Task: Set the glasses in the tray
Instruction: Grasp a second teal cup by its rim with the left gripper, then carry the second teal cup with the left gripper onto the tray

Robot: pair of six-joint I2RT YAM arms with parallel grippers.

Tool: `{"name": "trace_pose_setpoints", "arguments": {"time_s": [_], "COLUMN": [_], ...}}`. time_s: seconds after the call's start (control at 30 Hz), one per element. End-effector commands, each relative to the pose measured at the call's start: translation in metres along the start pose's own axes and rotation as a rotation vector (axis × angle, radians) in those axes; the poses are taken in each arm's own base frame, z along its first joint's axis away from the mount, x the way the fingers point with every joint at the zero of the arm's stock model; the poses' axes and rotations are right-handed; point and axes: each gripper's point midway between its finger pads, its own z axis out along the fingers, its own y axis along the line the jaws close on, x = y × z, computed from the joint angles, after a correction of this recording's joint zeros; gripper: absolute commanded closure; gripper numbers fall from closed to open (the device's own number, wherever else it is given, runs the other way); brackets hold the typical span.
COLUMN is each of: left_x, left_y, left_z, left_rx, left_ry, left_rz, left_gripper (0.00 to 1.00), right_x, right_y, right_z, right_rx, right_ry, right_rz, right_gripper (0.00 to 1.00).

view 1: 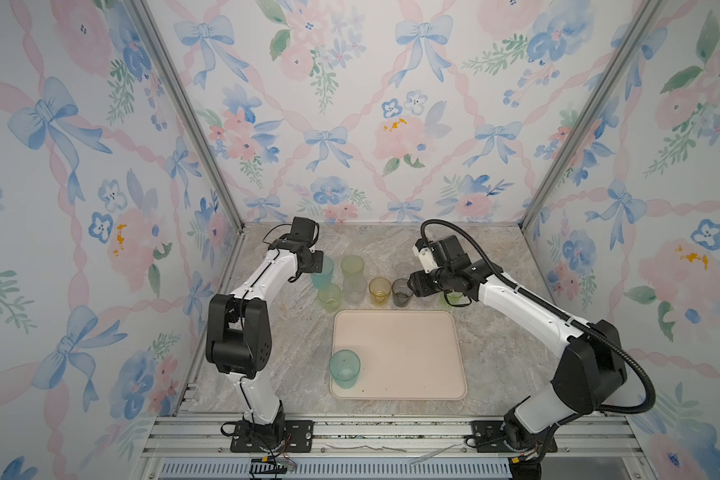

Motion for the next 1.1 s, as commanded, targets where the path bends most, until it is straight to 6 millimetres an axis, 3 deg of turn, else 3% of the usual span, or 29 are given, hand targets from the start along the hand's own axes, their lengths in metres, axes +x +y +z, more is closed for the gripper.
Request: {"name": "trace_pose_setpoints", "arguments": {"time_s": [0.0,0.13,0.23,0.37,0.47,0.7,1.07], "left_x": [-0.025,-0.037,-0.039,-0.024,-0.004,0.058,0.145], "left_y": [0.006,0.000,-0.018,-0.056,-0.078,-0.115,-0.113], "left_z": [-0.047,-0.089,-0.118,-0.150,-0.163,-0.158,-0.136], "left_rx": [-0.022,-0.010,0.040,0.129,0.182,0.213,0.219], "left_ry": [-0.129,-0.225,-0.285,-0.330,-0.328,-0.168,0.087], "left_rz": [-0.003,0.009,0.047,0.113,0.142,0.235,0.232], "left_gripper": [0.99,0.99,0.99,0.99,0.98,0.98,0.99], "right_x": [-0.006,-0.006,-0.006,-0.004,-0.001,0.005,0.013], "right_y": [0.000,0.002,0.002,0.000,-0.001,-0.001,0.001], "right_z": [-0.003,-0.005,-0.008,-0.014,-0.017,-0.024,-0.026], "right_rx": [-0.010,-0.017,-0.015,-0.006,-0.003,-0.001,-0.006], "right_ry": [-0.010,-0.014,-0.020,-0.031,-0.032,-0.032,-0.035], "right_rz": [0.021,0.022,0.023,0.027,0.030,0.033,0.025], "right_gripper": [0.40,0.40,0.40,0.40,0.40,0.40,0.40]}}
